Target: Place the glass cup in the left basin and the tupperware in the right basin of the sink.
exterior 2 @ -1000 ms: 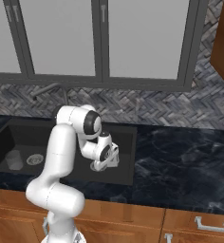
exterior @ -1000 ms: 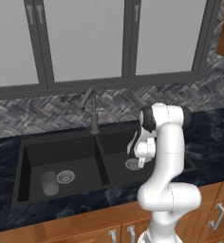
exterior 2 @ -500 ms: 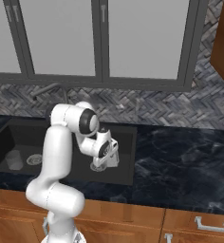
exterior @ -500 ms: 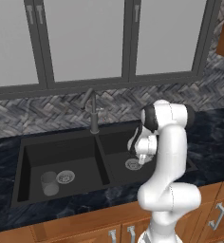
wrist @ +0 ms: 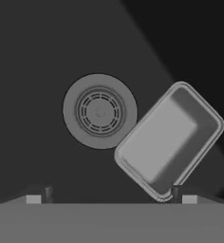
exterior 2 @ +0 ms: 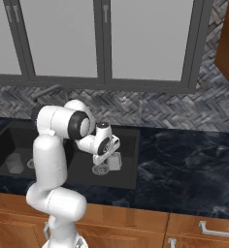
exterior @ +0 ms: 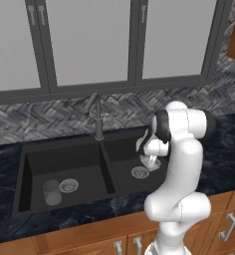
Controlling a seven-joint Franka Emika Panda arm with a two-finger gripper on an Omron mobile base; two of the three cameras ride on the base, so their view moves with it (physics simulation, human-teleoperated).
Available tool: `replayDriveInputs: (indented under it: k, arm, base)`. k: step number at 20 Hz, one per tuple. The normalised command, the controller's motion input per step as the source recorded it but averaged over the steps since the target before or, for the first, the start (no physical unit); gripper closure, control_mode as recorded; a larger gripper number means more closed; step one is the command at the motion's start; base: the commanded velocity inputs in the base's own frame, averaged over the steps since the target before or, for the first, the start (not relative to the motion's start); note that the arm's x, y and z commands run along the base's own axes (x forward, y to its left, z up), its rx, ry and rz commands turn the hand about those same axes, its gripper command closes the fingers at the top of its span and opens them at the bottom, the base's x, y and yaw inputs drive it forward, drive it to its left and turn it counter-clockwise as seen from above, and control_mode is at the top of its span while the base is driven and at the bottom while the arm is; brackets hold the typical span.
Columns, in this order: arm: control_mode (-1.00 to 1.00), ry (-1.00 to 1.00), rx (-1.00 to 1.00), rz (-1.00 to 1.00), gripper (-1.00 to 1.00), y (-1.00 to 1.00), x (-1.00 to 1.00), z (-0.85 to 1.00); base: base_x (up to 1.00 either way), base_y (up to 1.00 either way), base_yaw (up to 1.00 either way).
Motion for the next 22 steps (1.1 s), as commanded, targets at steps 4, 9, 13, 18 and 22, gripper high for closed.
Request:
replayDriveInputs:
  k: [4, 9, 13, 18, 22]
  arm:
    - [-1.00, 0.00, 0.00, 0.00, -1.00, 0.00, -0.36, 0.50]
    - [-1.00, 0.00, 0.00, 0.00, -1.00, 0.00, -0.44, 0.48]
    - [-1.00, 0.00, 0.00, 0.00, -1.00, 0.17, -0.44, 0.45]
    - [-1.00, 0.00, 0.00, 0.00, -1.00, 0.21, -0.44, 0.45]
    - [-1.00, 0.00, 0.00, 0.00, -1.00, 0.26, -0.40, 0.47]
  base:
    - [0.00, 0.00, 0.00]
    - [0.00, 0.00, 0.00]
    - [0.00, 0.00, 0.00]
    - [0.00, 0.00, 0.00]
    - [0.00, 0.00, 0.00]
